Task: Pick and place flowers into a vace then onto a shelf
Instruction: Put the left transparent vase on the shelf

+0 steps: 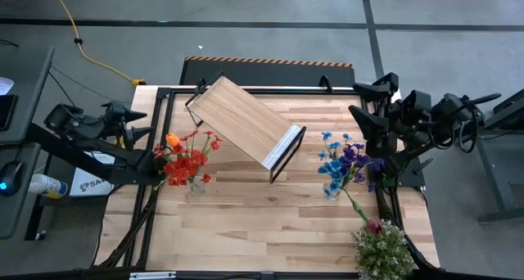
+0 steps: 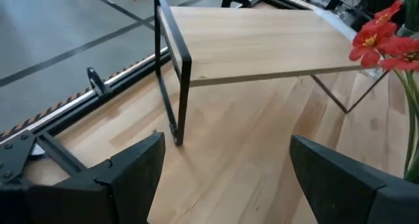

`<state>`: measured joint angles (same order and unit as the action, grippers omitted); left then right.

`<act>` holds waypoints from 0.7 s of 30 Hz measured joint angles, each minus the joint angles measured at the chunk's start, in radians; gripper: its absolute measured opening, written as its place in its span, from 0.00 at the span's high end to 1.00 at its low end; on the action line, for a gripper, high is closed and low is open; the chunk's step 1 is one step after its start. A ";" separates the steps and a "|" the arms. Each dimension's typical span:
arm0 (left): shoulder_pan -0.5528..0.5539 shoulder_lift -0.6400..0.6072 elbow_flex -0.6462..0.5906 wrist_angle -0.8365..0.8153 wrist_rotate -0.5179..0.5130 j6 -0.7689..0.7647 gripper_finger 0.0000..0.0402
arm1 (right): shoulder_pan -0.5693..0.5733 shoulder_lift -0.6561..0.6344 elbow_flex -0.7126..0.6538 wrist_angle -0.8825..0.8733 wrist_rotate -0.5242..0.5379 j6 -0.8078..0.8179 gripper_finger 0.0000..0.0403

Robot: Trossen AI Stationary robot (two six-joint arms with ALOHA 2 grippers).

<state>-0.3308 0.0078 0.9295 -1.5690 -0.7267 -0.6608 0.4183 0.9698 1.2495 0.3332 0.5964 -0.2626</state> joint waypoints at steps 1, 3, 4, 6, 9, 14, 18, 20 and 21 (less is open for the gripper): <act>0.007 0.000 0.001 0.000 0.009 0.001 0.11 | 0.000 0.000 0.000 0.000 0.000 0.000 0.35; 0.020 0.000 0.017 -0.004 0.054 0.002 0.11 | 0.000 0.000 0.000 0.000 0.000 0.000 0.35; 0.023 0.000 0.030 -0.001 0.084 0.003 0.11 | 0.000 0.000 0.000 0.000 0.000 0.000 0.35; 0.024 0.000 0.058 -0.003 0.136 0.003 0.11 | 0.000 0.000 0.000 0.000 0.000 0.000 0.35; 0.023 0.001 0.141 -0.001 0.161 0.007 0.11 | 0.000 0.000 0.000 0.000 0.001 0.000 0.35; 0.024 0.001 0.312 0.013 0.079 0.066 0.11 | 0.000 0.000 0.000 0.000 0.001 0.000 0.35; 0.023 0.000 0.365 0.074 0.087 0.169 0.11 | 0.000 0.005 0.000 0.001 0.004 -0.001 0.35; 0.023 0.000 0.365 0.079 0.085 0.201 0.11 | 0.000 0.011 0.000 0.002 0.029 -0.008 0.35; 0.023 0.000 0.365 0.079 0.083 0.207 0.11 | 0.000 0.017 0.000 0.003 0.044 -0.008 0.35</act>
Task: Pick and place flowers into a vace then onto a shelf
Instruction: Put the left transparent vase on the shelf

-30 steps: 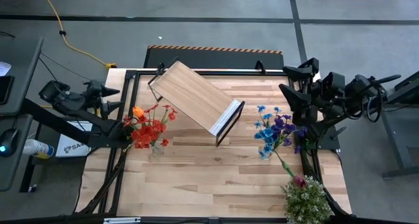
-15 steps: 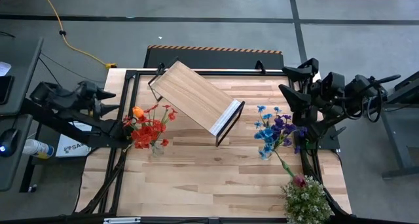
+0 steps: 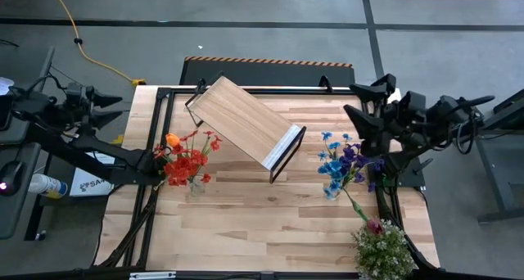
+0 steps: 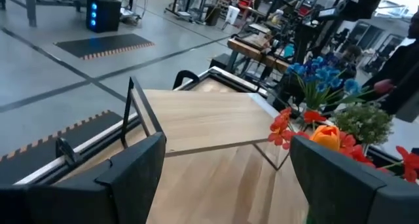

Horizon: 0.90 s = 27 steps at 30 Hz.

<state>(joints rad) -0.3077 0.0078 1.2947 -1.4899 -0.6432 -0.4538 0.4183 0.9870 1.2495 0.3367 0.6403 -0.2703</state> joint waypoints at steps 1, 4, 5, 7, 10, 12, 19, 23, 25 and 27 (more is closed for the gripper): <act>0.000 0.000 -0.002 0.000 -0.001 0.005 0.11 | 0.000 0.004 0.000 0.000 0.015 0.000 0.35; 0.000 0.000 -0.004 -0.004 0.000 0.008 0.11 | 0.000 0.023 0.000 0.002 0.051 -0.003 0.35; 0.000 0.001 0.004 -0.013 0.000 0.010 0.11 | 0.000 0.027 0.000 0.003 0.052 -0.003 0.35; 0.000 0.001 0.022 -0.025 -0.006 0.012 0.11 | 0.000 0.035 0.000 0.006 0.051 -0.001 0.35; 0.000 0.001 0.063 -0.042 -0.011 0.015 0.11 | 0.000 0.041 0.000 0.028 0.050 -0.001 0.35; 0.001 0.001 0.091 -0.049 -0.015 0.025 0.11 | 0.000 0.042 0.000 0.029 0.050 -0.001 0.35; 0.002 0.001 0.094 -0.084 -0.042 0.043 0.11 | 0.000 0.041 0.000 0.032 0.050 0.000 0.35; 0.002 0.001 0.085 -0.082 -0.029 0.046 0.11 | 0.000 0.041 0.000 0.032 0.049 0.000 0.35; 0.011 0.001 0.085 -0.081 -0.015 0.042 0.11 | 0.000 0.041 0.000 0.032 0.049 0.003 0.35; 0.028 0.001 0.086 -0.082 0.004 0.039 0.11 | 0.000 0.041 0.000 0.031 0.049 0.006 0.35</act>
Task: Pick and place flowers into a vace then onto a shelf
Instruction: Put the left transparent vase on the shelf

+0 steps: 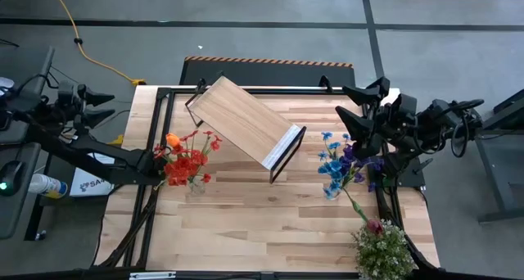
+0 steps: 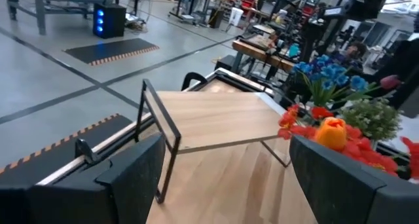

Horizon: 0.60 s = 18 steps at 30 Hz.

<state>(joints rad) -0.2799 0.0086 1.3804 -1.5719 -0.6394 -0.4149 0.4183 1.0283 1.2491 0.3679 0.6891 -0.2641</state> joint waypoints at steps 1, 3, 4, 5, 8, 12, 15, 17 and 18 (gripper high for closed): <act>0.008 0.000 0.000 0.000 0.006 0.000 0.11 | 0.000 0.000 0.000 0.000 0.000 0.001 0.35; 0.031 0.000 0.000 0.001 0.015 -0.001 0.11 | 0.000 0.000 0.000 0.000 0.000 0.001 0.35; 0.043 0.000 0.000 0.000 0.034 -0.001 0.11 | 0.000 0.000 0.000 0.000 0.000 0.001 0.35; 0.053 0.000 0.000 0.001 0.059 -0.001 0.11 | 0.000 0.000 0.000 0.000 0.000 0.001 0.35; 0.087 0.000 0.000 0.000 0.132 -0.001 0.11 | 0.000 0.000 0.000 0.000 0.000 0.001 0.35; 0.130 0.000 0.000 0.001 0.136 -0.052 0.11 | 0.000 0.000 0.000 0.000 0.000 0.001 0.35; 0.165 0.000 -0.006 0.002 0.154 -0.118 0.11 | 0.000 0.000 0.000 0.000 0.000 -0.003 0.35; 0.190 0.000 -0.025 0.001 0.183 -0.103 0.11 | 0.000 0.000 0.000 -0.001 0.000 -0.002 0.35; 0.203 0.000 -0.038 0.002 0.197 -0.072 0.11 | 0.000 0.000 0.000 -0.002 0.000 0.000 0.35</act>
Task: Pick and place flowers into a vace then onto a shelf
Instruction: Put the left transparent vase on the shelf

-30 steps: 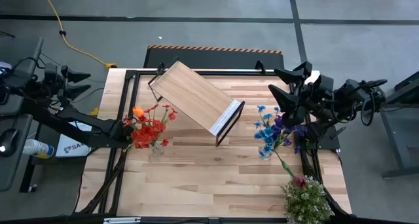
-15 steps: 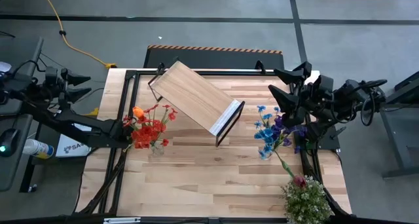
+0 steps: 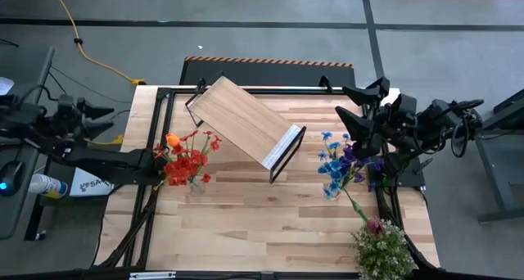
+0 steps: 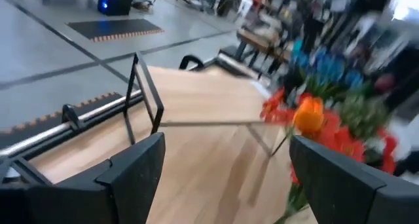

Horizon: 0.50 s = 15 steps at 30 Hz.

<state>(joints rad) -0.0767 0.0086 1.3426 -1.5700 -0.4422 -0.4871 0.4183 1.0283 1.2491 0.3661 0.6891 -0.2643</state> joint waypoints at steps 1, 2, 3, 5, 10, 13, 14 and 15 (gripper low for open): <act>0.013 0.000 -0.018 0.000 0.023 0.033 0.11 | 0.000 0.000 0.000 -0.003 0.000 0.001 0.35; 0.025 0.000 -0.038 -0.001 0.049 0.056 0.11 | 0.000 0.000 0.000 -0.003 0.000 0.001 0.35; 0.032 0.000 -0.059 -0.001 0.070 0.068 0.11 | 0.000 0.000 0.000 -0.003 0.000 0.001 0.35; 0.032 0.000 -0.100 0.007 0.093 0.077 0.11 | 0.000 0.000 0.000 -0.003 0.000 0.001 0.35; 0.011 0.000 -0.147 0.170 0.211 0.191 0.11 | 0.000 0.000 0.000 -0.002 0.000 0.020 0.35; 0.010 0.000 -0.173 0.177 0.282 0.202 0.11 | 0.000 0.000 0.000 -0.003 0.000 0.021 0.35; 0.011 0.000 -0.187 0.168 0.280 0.194 0.11 | 0.000 0.000 0.000 -0.002 0.000 0.021 0.35; 0.012 0.000 -0.205 0.156 0.280 0.186 0.11 | 0.000 0.000 0.000 -0.002 0.000 0.021 0.35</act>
<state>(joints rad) -0.0647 0.0090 1.1379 -1.4141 -0.1627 -0.3013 0.4183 1.0283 1.2491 0.3637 0.6891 -0.2436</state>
